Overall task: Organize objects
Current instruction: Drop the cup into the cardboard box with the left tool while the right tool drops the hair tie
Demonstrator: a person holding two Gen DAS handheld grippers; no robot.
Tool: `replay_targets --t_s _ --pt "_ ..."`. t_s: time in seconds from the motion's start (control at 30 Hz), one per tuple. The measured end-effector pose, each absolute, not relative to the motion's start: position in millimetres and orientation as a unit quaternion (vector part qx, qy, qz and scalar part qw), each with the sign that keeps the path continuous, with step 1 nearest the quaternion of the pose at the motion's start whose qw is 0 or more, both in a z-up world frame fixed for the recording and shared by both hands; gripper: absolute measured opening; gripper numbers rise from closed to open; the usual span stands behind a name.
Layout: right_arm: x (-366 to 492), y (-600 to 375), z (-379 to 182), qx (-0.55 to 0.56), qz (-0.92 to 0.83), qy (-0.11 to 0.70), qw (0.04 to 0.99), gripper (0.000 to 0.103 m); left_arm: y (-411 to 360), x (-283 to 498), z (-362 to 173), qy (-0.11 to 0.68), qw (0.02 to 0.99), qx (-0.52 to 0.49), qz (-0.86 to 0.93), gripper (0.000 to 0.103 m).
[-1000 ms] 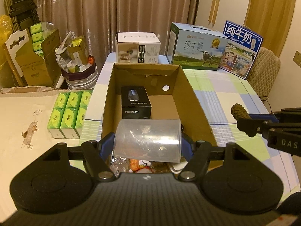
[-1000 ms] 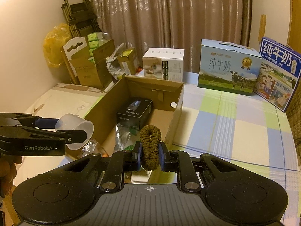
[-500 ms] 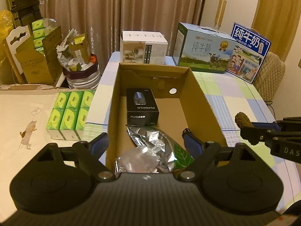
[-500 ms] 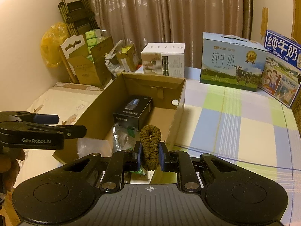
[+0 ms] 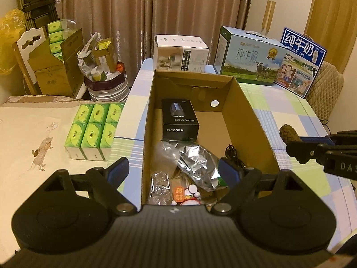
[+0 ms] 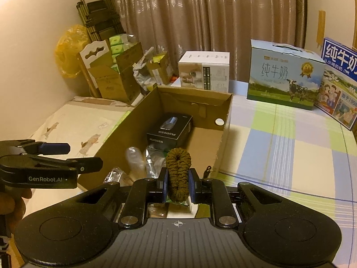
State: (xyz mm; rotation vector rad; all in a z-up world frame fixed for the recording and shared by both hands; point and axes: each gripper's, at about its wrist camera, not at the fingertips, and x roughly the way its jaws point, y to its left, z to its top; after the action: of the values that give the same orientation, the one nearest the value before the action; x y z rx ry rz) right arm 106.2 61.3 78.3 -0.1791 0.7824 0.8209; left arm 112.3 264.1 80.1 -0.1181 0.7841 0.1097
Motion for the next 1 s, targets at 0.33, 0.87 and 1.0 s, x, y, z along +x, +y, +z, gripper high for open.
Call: replay_targets --t_s 0.33,0.87,1.0 --pt "108.8 70.5 79.6 -0.081 0.399 0.363 0.838 0.015 267.3 110.9 78.7 0.383 0.92 -0.056 0.056 0.085" --pt "116.2 58.6 76.5 -0.037 0.405 0.351 0.844 0.064 261.3 110.2 66.1 0.391 0.917 -0.047 0.06 0.091" --pt "108.5 49.4 78.7 -0.034 0.395 0.357 0.846 0.064 257.0 103.9 67.8 0.387 0.919 -0.038 0.067 0.097"
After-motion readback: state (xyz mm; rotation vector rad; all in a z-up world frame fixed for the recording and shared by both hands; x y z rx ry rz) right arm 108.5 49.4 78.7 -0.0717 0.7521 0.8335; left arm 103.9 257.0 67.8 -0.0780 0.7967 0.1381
